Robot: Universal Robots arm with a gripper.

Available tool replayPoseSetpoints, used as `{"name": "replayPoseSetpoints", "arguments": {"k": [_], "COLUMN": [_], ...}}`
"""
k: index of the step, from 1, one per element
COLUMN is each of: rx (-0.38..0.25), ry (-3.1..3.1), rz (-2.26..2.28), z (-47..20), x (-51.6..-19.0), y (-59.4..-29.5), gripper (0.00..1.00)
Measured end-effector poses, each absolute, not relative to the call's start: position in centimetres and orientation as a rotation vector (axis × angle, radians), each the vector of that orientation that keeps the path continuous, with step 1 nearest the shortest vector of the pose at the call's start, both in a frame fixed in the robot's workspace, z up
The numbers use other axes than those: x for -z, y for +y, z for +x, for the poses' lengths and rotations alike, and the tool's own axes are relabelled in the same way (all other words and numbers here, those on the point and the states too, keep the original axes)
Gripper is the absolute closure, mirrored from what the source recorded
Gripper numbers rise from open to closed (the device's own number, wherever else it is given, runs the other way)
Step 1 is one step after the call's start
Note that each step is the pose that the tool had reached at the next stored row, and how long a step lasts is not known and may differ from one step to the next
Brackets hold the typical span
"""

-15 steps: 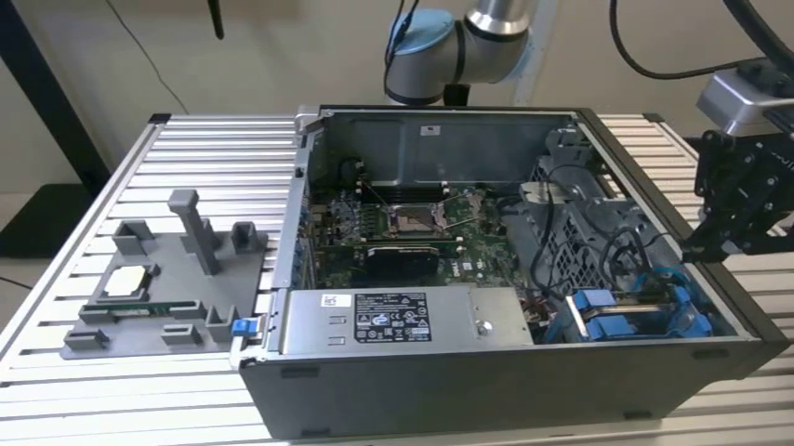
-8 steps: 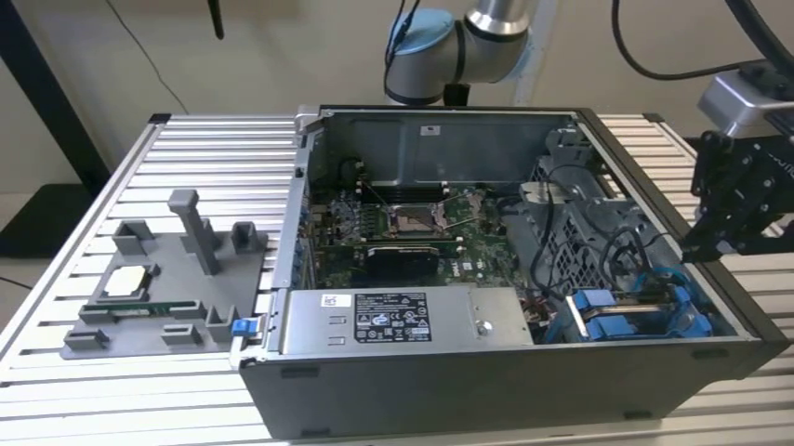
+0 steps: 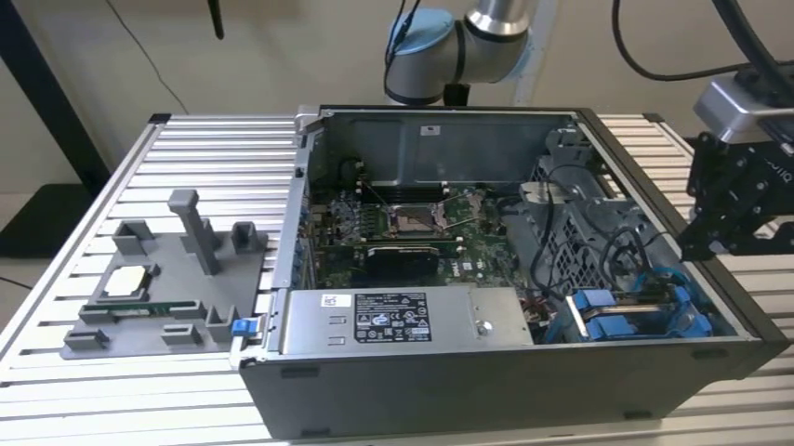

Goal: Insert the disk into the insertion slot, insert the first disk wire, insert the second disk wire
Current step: 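Insert the first disk wire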

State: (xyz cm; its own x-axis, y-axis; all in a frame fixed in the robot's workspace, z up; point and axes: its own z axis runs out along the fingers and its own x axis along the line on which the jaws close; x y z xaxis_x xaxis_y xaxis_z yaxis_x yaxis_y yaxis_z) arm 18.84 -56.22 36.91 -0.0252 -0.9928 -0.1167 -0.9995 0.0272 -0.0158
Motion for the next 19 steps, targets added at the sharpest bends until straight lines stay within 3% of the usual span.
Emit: {"name": "replayPoseSetpoints", "arguments": {"k": [12,13,19], "rx": [-0.151,-0.155,-0.156], "ry": [2.180,2.179,2.178], "rz": [-2.080,-2.078,-2.076], "z": [18.82,18.82,18.82], "x": [-36.63,-36.63,-36.62], "y": [-56.22,-56.22,-56.22], "gripper": [0.00,1.00,1.00]}}
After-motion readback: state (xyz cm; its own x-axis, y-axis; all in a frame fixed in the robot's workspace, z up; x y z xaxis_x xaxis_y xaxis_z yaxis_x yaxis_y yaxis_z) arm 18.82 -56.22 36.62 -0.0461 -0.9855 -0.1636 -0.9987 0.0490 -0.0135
